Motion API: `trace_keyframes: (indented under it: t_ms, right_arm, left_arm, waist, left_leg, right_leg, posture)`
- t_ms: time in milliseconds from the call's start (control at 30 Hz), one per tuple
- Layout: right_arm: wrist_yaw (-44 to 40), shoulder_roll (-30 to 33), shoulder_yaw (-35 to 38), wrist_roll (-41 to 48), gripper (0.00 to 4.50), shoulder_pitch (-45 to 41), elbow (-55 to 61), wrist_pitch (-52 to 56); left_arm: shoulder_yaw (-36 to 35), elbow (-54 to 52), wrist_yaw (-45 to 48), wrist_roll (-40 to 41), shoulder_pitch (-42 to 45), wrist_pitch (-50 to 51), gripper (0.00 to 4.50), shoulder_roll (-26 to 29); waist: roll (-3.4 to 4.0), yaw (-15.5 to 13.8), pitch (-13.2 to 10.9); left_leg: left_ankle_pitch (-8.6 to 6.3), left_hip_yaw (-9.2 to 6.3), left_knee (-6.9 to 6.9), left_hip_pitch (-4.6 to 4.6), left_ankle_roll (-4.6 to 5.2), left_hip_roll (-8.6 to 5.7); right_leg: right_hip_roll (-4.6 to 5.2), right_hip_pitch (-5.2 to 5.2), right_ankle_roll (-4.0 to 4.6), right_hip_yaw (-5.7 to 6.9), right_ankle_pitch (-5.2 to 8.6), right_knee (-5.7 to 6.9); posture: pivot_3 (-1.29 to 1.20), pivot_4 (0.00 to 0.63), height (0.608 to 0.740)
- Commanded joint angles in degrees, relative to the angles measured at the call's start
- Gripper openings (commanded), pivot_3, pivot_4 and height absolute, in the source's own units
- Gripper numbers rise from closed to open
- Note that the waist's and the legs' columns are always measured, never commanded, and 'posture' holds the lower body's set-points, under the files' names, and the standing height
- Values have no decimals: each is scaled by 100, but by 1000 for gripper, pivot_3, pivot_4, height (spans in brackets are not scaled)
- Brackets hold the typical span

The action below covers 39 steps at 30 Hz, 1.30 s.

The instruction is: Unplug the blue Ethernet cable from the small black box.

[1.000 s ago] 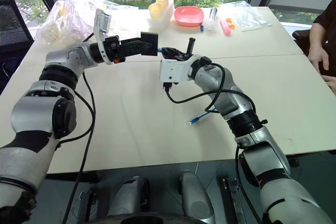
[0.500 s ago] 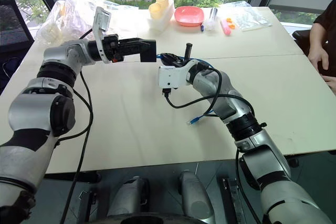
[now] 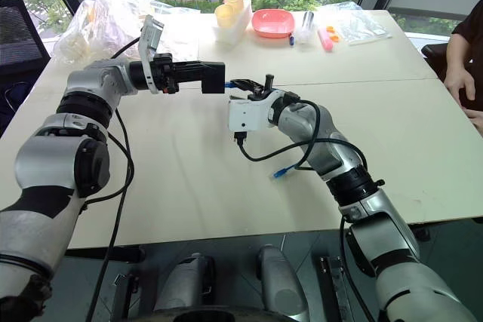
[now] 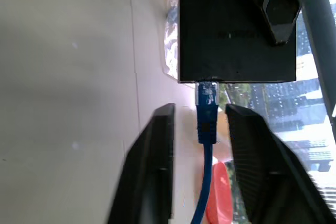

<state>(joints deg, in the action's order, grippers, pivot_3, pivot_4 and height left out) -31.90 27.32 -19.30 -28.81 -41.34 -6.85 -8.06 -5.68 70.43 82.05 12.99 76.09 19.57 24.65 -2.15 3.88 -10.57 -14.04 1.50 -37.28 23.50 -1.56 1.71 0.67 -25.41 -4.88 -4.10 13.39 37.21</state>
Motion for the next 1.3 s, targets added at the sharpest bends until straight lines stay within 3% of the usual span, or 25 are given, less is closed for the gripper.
trace_keyframes:
  t_ms: [33,67,200,367,667,867,1300]
  right_arm:
    - [-771,-35,931,1432,3626,276,811,1290]
    - [-1033,-79,1129,1884,4113,358,1039,1750]
    - [-2046,-207,2154,4579,4113,328,2077,4519]
    - [-2139,-211,2627,6026,4113,-117,2083,6079]
    - [-2109,-457,2132,6266,4113,-739,1154,5995]
    - [-2278,-402,1898,6321,4113,-782,980,5858]
    - [-2178,-416,2302,7046,4113,-729,1053,6210]
  left_arm:
    - [-169,-200,605,174,-8,274,478,243]
    - [-174,-249,826,210,-20,388,478,298]
    - [295,-1314,1045,1112,-490,1135,478,668]
    - [433,-2104,1045,1862,-786,1657,478,868]
    - [737,-3590,1045,2490,-1211,2084,478,995]
    - [688,-3592,1044,2443,-1230,2086,478,981]
    - [691,-3497,1044,2384,-1217,2014,478,990]
  waist:
    - [0,-1,0]
    - [0,1,0]
    - [1,21,0]
    - [0,-18,0]
    - [1,-43,0]
    - [1,-43,0]
    - [1,-47,0]
  left_leg:
    - [0,0,0,0,0,0]
    - [0,0,0,1,0,0]
    - [0,-7,0,-5,0,11]
    - [0,-16,-9,-7,0,14]
    - [0,-11,-16,-4,1,10]
    - [0,-10,-17,-2,1,8]
    - [0,-10,-16,-2,1,9]
  right_leg:
    - [0,0,0,0,0,0]
    - [-1,0,0,0,0,0]
    - [-5,1,1,0,0,10]
    - [-2,4,2,10,0,26]
    - [-2,5,2,9,0,22]
    - [-2,4,2,9,0,21]
    - [-3,3,2,9,0,20]
  posture:
    - [0,150,737]
    - [0,150,737]
    - [0,150,737]
    - [0,150,737]
    - [0,150,737]
    - [0,150,737]
    - [0,150,737]
